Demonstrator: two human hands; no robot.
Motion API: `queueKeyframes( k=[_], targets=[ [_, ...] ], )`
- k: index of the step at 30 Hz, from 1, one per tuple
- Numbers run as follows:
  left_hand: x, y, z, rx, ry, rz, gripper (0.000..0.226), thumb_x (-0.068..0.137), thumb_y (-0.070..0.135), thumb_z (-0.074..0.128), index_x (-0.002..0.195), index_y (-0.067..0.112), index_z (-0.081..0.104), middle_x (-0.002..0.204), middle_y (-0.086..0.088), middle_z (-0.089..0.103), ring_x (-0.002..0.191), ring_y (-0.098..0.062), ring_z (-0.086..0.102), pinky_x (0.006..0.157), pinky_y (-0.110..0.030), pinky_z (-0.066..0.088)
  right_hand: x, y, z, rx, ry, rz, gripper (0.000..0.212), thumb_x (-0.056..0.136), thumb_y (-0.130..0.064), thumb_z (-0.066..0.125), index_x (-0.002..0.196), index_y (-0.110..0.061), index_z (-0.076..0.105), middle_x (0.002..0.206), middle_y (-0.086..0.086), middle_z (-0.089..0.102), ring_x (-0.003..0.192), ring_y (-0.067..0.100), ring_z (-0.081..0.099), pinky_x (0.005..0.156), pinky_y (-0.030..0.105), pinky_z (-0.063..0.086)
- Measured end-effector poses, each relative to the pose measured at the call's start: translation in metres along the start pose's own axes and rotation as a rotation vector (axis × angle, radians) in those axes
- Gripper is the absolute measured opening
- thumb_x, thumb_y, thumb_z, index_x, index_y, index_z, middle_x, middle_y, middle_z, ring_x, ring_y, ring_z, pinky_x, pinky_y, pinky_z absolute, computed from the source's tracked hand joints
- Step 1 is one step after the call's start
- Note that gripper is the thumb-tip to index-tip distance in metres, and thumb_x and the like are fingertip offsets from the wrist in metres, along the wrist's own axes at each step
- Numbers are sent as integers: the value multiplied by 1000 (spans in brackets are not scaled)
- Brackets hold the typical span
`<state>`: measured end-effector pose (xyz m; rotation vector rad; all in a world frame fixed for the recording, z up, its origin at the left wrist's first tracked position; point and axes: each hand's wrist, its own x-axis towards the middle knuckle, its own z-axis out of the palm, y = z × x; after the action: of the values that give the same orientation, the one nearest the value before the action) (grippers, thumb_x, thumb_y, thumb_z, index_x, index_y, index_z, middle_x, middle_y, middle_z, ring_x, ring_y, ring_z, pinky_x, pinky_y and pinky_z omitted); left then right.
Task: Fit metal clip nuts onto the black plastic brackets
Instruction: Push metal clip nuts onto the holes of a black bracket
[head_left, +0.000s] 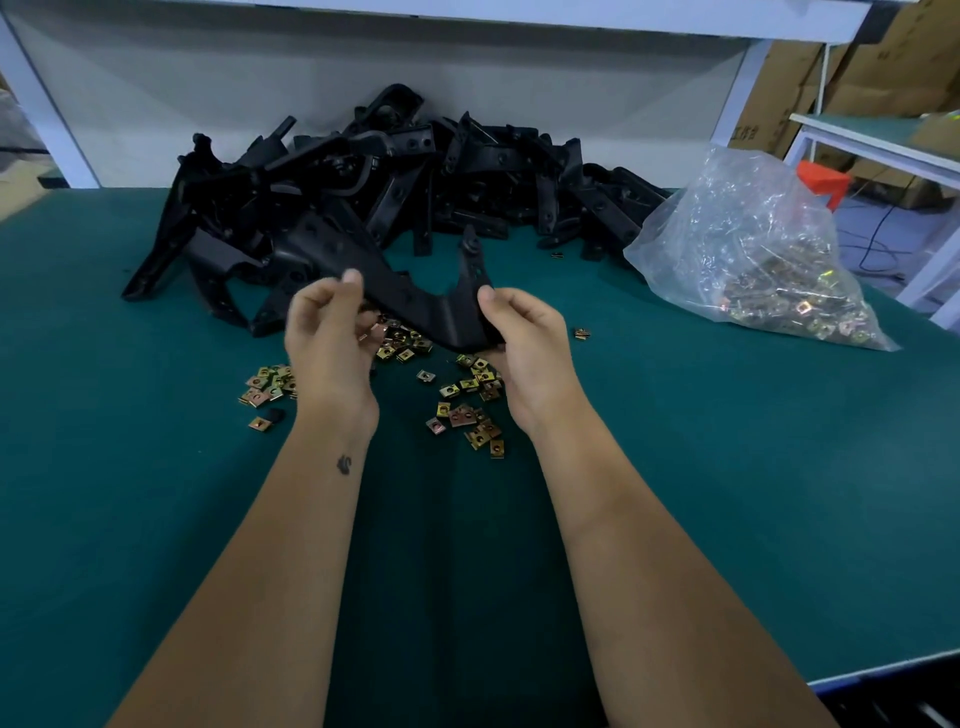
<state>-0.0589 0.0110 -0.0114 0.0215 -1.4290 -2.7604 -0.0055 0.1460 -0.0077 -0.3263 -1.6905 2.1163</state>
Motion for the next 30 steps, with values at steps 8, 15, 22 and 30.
queueKeyframes(
  k=[8, 15, 22, 30],
  targets=[
    [-12, -17, 18, 186, -86, -50, 16, 102, 14, 52, 110, 24, 61, 120, -2, 67, 111, -17, 65, 90, -36, 57, -2, 5, 5, -218, 11, -126, 18, 96, -25, 60, 85, -17, 71, 85, -7, 71, 82, 4, 64, 76, 18, 52],
    [-2, -5, 7, 19, 46, -94, 20, 103, 20, 50, 118, 30, 61, 122, 3, 66, 110, -19, 67, 74, -33, 60, 7, 12, -14, -1140, 270, -111, 45, 98, -40, 44, 142, -27, 45, 152, 5, 35, 141, 25, 26, 117, 42, 18],
    [-3, -8, 9, 59, 33, -130, 18, 103, 18, 51, 110, 30, 63, 119, 4, 66, 110, -17, 65, 63, -27, 58, 8, 18, -14, -1383, -26, -53, 46, 100, -38, 40, 136, -12, 54, 143, 16, 45, 139, 35, 31, 114, 41, 28],
    [-2, -14, 10, 120, 32, -108, 14, 103, 19, 51, 105, 27, 62, 112, 3, 69, 102, -14, 67, 63, -25, 58, 5, 24, -1, -1392, -293, -293, 53, 95, -50, 49, 144, -30, 45, 147, 6, 45, 135, 28, 35, 108, 40, 30]
  ],
)
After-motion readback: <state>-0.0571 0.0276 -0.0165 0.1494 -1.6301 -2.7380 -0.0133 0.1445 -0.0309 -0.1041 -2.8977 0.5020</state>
